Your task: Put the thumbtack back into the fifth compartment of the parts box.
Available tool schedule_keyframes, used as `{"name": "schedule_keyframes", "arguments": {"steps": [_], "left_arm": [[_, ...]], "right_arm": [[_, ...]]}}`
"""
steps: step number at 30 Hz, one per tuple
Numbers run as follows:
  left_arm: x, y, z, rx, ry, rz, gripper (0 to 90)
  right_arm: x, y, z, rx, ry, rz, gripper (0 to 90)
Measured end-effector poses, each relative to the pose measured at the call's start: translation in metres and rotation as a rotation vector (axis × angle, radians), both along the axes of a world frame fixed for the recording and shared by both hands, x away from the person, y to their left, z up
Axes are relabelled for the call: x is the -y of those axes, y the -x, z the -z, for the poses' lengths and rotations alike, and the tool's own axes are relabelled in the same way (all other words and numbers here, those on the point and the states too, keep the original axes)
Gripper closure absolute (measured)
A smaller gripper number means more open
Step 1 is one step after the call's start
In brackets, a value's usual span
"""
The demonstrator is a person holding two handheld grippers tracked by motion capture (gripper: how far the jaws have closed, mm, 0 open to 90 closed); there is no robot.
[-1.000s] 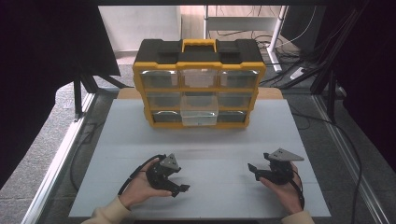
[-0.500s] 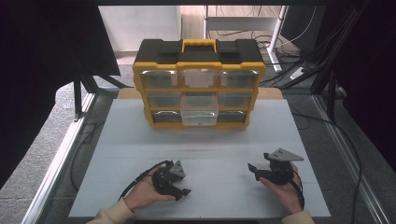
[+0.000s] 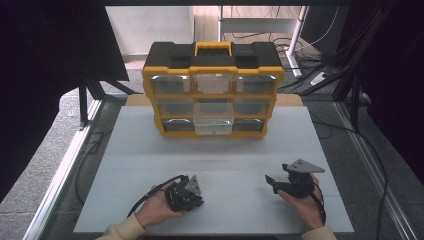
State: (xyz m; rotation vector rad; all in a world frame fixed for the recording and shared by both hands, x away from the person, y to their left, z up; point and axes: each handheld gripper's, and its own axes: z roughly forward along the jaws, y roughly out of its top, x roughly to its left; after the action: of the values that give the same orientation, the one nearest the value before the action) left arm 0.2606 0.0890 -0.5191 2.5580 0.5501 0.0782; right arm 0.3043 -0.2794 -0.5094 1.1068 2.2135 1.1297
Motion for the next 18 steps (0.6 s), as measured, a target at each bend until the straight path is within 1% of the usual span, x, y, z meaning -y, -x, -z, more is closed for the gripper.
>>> {"name": "schedule_keyframes", "arguments": {"steps": [6,8,11,16,17,18], "left_arm": [[-0.002,0.001,0.001,0.004,0.016,-0.005,82.2],[-0.003,0.0,0.001,0.002,0.032,-0.011,82.3],[-0.006,-0.001,-0.003,0.003,0.065,-0.028,82.3],[-0.015,-0.004,-0.012,0.024,0.123,-0.061,82.4],[-0.017,-0.005,-0.014,0.027,0.141,-0.072,82.4],[-0.019,-0.005,-0.015,0.026,0.17,-0.093,82.4]], "right_arm": [[0.0,0.0,0.0,-0.001,0.0,0.002,20.8],[0.0,0.0,0.0,-0.001,-0.001,0.002,20.8],[0.0,0.0,0.0,-0.001,0.002,0.004,20.8],[0.001,0.0,0.0,0.0,0.001,0.004,20.8],[0.001,0.0,0.0,-0.001,0.001,0.004,20.8],[0.001,0.0,0.0,-0.001,0.001,0.004,20.8]]}}
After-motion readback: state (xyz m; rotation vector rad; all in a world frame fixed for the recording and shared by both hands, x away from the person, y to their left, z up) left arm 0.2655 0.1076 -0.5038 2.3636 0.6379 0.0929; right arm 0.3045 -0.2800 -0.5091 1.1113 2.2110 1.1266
